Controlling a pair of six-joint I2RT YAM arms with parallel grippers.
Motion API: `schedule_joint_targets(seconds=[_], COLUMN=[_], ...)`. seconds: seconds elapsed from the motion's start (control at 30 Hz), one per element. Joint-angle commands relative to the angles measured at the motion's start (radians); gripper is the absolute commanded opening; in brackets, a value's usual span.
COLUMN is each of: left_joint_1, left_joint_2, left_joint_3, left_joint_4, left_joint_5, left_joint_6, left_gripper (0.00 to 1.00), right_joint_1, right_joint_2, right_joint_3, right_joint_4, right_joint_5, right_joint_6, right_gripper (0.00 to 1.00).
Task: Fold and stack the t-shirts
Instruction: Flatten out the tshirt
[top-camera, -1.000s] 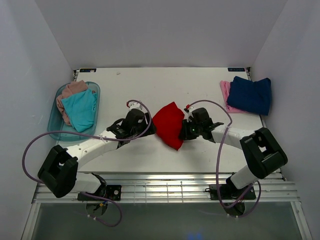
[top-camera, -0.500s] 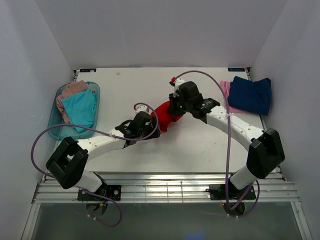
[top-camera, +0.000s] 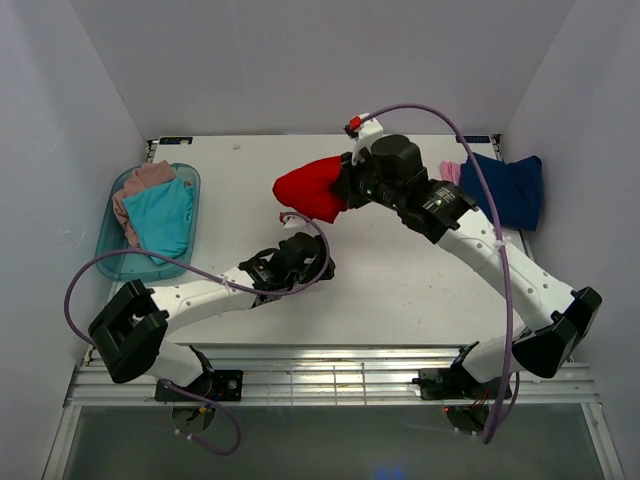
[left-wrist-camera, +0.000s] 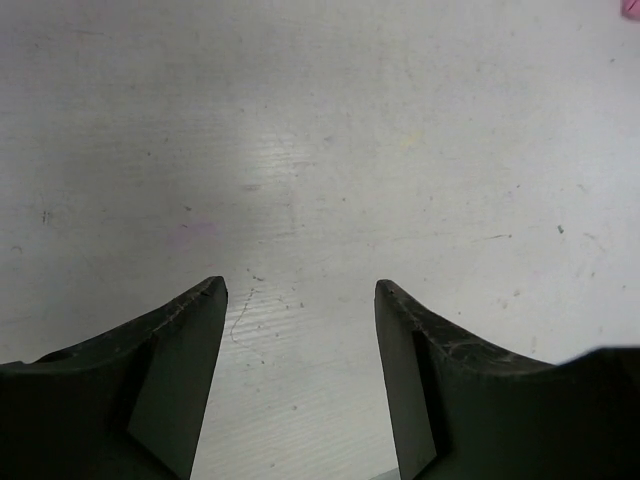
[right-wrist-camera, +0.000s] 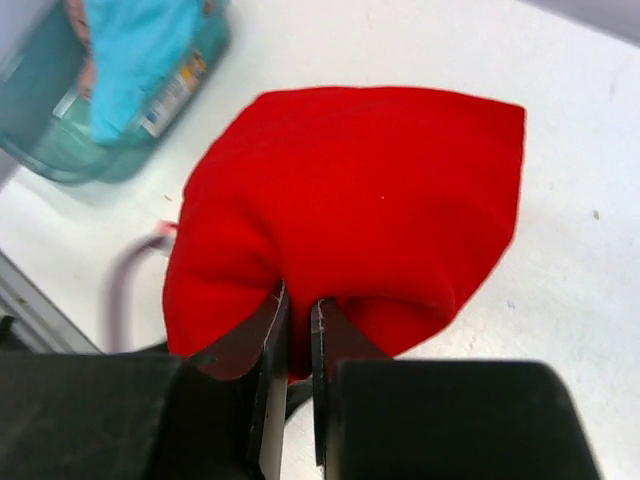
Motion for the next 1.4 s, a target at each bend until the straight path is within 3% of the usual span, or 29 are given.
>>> schedule_joint_targets(seconds=[0.0, 0.2, 0.23, 0.27, 0.33, 0.47, 0.57, 0.7, 0.8, 1.03, 1.37], left_joint_1=[-0.01, -0.012, -0.012, -0.01, -0.01, -0.012, -0.01, -0.01, -0.01, -0.01, -0.01], left_joint_2=[-0.116, -0.28, -0.297, -0.32, -0.332, -0.357, -0.374, -0.365, -0.345, -0.325, -0.407], left_joint_3=[-0.003, -0.048, -0.049, -0.048, -0.035, -0.037, -0.052, -0.06, -0.063, -0.072, -0.127], left_joint_4=[0.017, -0.106, -0.117, -0.149, -0.189, -0.265, -0.272, -0.279, -0.282, -0.281, -0.25], left_joint_5=[-0.137, -0.337, -0.352, -0.371, -0.407, -0.429, -0.428, -0.417, -0.406, -0.391, -0.417], left_joint_6=[-0.039, -0.061, -0.059, -0.059, -0.084, -0.116, -0.127, -0.139, -0.153, -0.156, -0.111], left_gripper=[0.71, 0.72, 0.73, 0.73, 0.73, 0.73, 0.73, 0.74, 0.73, 0.74, 0.79], right_joint_1=[0.0, -0.044, -0.059, -0.084, -0.095, -0.052, -0.004, 0.048, 0.085, 0.105, 0.105], right_joint_2=[-0.007, 0.008, 0.024, 0.056, 0.096, 0.032, -0.04, -0.067, -0.035, 0.217, 0.371], right_joint_3=[-0.142, -0.378, -0.386, -0.398, -0.395, -0.417, -0.457, -0.507, -0.566, -0.52, -0.44], right_joint_4=[-0.008, 0.049, 0.049, 0.049, 0.039, 0.083, 0.152, 0.201, 0.279, 0.275, 0.292], right_joint_5=[0.124, 0.391, 0.407, 0.427, 0.52, 0.455, 0.328, 0.049, -0.038, -0.062, -0.003], right_joint_6=[0.027, 0.104, 0.11, 0.114, 0.117, 0.072, 0.038, 0.021, 0.009, -0.034, -0.082], right_gripper=[0.08, 0.09, 0.15, 0.39, 0.64, 0.66, 0.73, 0.72, 0.7, 0.6, 0.58])
